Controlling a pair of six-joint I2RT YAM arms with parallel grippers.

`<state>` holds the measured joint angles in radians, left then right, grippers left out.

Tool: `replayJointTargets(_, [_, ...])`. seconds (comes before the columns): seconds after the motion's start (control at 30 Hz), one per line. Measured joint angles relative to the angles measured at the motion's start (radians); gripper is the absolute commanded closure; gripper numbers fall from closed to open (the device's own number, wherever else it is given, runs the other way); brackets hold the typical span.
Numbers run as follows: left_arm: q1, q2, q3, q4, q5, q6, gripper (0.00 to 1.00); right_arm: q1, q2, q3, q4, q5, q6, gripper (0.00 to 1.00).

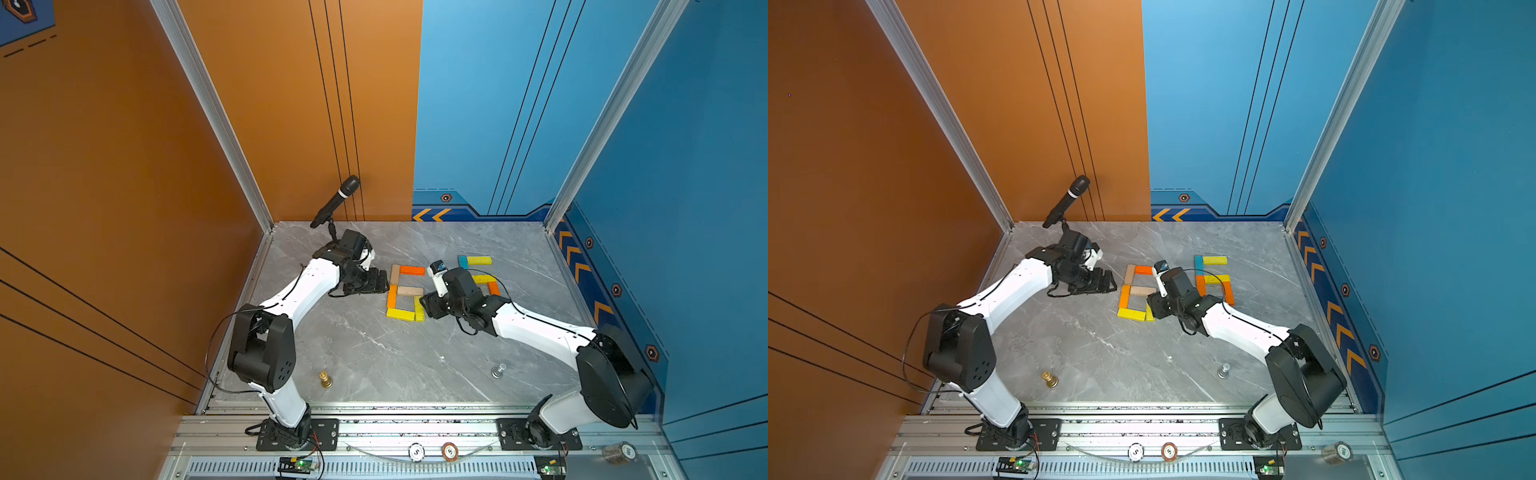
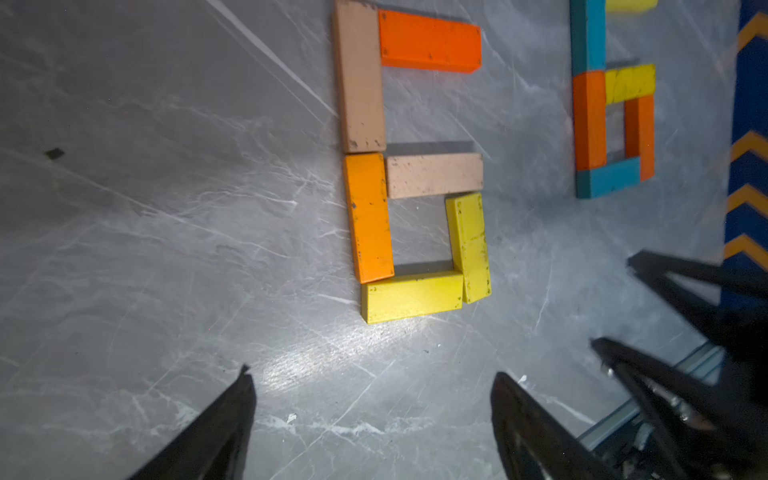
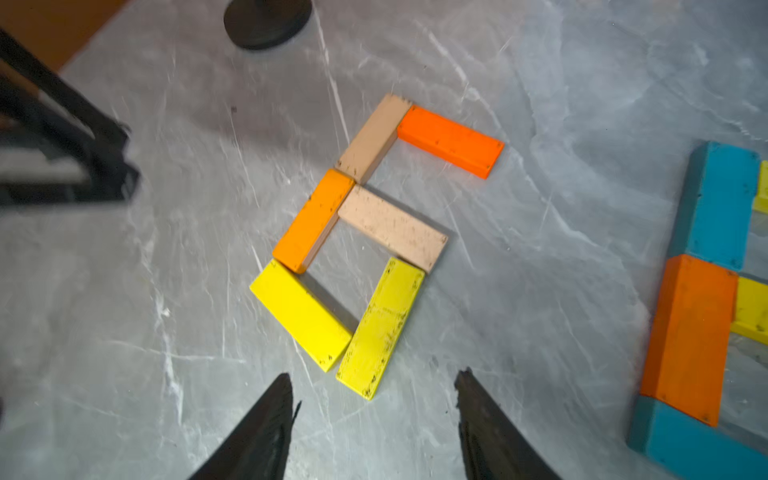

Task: Assemble the number 6 with building blocks
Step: Assemble the building block at the center of the board.

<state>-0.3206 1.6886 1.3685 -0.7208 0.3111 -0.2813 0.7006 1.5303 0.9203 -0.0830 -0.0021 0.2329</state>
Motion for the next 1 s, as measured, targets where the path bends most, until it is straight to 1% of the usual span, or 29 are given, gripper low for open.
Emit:
replayJointTargets(0.13, [0.013,-0.026,-0.031,0.018,0.021,0.031,0.00,0.079,0.035,-0.009,-0.047,0.050,0.005,0.28])
replayJointTargets(0.17, [0.015,-0.034,-0.042,0.023,0.028,0.037,0.02,0.093,0.046,-0.009,-0.055,0.061,0.008,0.27])
replayJointTargets(0.23, [0.019,-0.051,-0.061,0.034,0.042,0.048,0.02,0.111,0.069,-0.009,-0.068,0.078,0.016,0.26])
replayJointTargets(0.6, [0.044,-0.095,-0.123,0.105,0.055,0.057,0.02,0.115,0.213,0.049,-0.136,0.112,0.061,0.25])
replayJointTargets(0.83, [0.045,-0.095,-0.124,0.125,0.056,0.056,0.02,0.115,0.254,0.094,-0.158,0.113,0.072,0.26])
replayJointTargets(1.0, [0.045,-0.095,-0.124,0.127,0.056,0.056,0.02,0.113,0.272,0.111,-0.163,0.113,0.084,0.28])
